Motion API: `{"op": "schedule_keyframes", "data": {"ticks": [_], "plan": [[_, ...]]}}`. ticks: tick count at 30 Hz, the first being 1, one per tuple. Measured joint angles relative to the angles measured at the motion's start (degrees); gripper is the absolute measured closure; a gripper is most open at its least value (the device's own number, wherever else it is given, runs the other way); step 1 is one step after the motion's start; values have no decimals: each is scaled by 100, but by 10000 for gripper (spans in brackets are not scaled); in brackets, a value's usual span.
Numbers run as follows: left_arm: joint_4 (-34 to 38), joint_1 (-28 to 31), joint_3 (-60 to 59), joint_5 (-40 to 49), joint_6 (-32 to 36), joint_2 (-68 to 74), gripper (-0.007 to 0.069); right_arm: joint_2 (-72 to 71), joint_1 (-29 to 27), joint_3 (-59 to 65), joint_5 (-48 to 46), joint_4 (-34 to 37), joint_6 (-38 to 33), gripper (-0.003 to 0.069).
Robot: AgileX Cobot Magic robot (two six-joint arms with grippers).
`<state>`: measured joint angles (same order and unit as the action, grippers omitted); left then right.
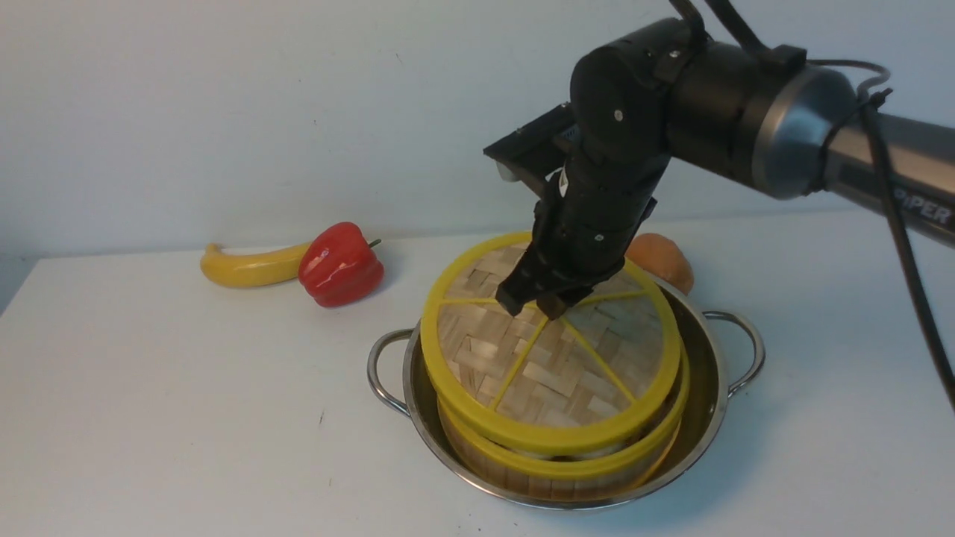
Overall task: Place the steamer in the pot on the white table, and put the lid on the steamer.
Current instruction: 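Place the bamboo steamer lid onto the steamer basket in the pot with the right gripper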
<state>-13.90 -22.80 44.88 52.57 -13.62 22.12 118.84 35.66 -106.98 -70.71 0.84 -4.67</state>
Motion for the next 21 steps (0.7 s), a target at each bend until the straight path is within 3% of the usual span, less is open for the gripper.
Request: {"op": "schedule_keyframes", "data": {"ticks": [21], "plan": [[16, 0, 0, 14, 0, 0, 615, -169, -6, 274, 10, -40, 173, 529]]}}
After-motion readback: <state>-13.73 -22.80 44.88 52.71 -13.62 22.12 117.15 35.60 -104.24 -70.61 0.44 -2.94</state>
